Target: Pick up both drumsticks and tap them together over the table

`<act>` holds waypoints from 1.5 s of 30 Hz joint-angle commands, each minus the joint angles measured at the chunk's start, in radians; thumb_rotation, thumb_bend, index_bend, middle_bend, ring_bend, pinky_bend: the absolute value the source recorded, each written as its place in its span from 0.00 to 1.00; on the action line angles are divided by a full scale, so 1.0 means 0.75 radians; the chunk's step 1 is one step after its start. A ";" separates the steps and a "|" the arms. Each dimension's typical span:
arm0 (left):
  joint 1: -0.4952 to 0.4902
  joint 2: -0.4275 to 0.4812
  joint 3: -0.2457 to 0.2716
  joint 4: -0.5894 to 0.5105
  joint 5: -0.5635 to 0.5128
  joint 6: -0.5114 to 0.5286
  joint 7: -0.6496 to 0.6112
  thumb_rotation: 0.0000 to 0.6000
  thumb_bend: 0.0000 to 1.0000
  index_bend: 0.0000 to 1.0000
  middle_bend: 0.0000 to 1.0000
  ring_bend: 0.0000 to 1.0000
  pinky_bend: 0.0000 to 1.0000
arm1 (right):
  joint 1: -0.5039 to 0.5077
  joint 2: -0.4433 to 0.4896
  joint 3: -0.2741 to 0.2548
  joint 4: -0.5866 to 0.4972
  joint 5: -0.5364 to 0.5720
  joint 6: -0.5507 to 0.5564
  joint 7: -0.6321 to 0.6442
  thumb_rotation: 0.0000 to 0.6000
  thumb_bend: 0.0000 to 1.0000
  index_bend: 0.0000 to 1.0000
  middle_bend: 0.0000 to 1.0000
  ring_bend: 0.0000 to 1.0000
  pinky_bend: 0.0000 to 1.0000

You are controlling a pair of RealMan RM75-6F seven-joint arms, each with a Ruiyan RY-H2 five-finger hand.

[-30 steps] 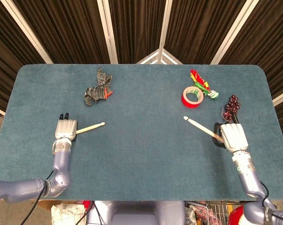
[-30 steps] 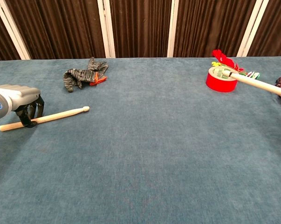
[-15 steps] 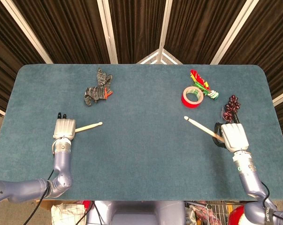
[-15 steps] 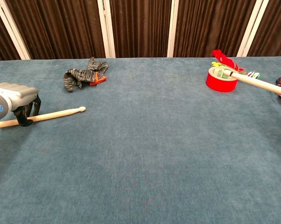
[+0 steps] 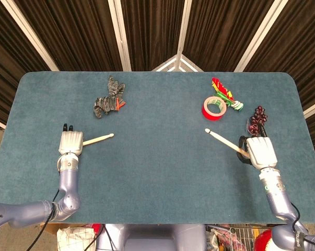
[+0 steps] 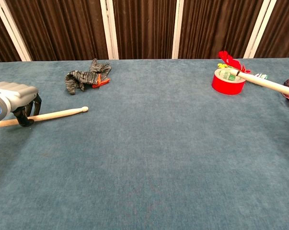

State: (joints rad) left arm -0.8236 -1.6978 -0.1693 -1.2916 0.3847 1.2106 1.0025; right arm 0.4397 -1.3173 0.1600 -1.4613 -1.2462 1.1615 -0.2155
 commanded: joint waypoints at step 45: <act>0.162 0.170 -0.054 -0.317 0.872 0.139 -0.685 1.00 0.63 0.65 0.63 0.13 0.00 | 0.126 0.049 0.179 -0.209 0.204 -0.092 -0.036 1.00 0.48 0.85 0.70 0.56 0.04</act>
State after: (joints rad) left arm -0.7068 -1.5604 -0.2084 -1.5331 1.0157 1.3098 0.5137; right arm 0.5218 -1.2791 0.2827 -1.6015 -1.1109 1.1022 -0.2311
